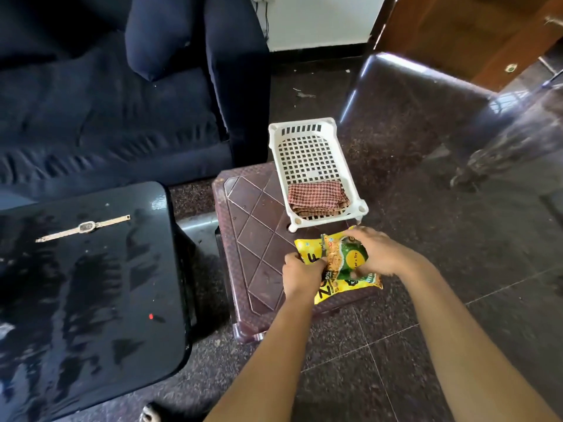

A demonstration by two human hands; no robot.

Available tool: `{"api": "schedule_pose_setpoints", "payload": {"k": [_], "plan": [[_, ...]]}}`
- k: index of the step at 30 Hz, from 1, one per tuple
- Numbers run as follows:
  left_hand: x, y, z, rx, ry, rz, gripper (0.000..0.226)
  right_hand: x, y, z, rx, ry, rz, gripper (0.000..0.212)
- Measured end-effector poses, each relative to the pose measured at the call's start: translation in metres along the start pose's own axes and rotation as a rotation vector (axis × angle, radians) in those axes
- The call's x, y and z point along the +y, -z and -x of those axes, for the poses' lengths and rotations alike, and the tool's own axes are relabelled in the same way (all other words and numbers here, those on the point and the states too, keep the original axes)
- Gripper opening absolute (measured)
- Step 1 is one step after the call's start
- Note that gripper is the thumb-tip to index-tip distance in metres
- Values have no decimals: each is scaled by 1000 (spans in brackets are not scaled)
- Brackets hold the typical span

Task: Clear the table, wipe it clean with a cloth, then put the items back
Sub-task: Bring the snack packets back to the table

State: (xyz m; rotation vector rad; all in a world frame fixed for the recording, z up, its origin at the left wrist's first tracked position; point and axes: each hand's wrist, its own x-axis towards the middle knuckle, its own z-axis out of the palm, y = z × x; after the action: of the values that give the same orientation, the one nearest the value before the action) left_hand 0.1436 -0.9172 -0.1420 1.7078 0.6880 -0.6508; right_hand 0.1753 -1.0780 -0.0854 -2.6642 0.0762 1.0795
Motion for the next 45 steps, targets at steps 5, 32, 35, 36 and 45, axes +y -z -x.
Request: {"api": "schedule_pose_setpoints", "payload": {"k": [5,32,35,36,45], "plan": [[-11,-12,-1,-60,-49,120,44,11,-9,-10,12,20,-94,101],[-64,318,45,-232,-144,249,57,-252,-74,20,-440,255,-742,102],[-77,352,46,-139,-166,181,54,-287,-98,13,-548,268,-796,96],[-83,364,45,-94,-188,157,61,-300,-108,11,-564,252,-826,97],[-113,401,74,575,-314,-390,60,-372,-172,10,-430,172,-1226,66]]}}
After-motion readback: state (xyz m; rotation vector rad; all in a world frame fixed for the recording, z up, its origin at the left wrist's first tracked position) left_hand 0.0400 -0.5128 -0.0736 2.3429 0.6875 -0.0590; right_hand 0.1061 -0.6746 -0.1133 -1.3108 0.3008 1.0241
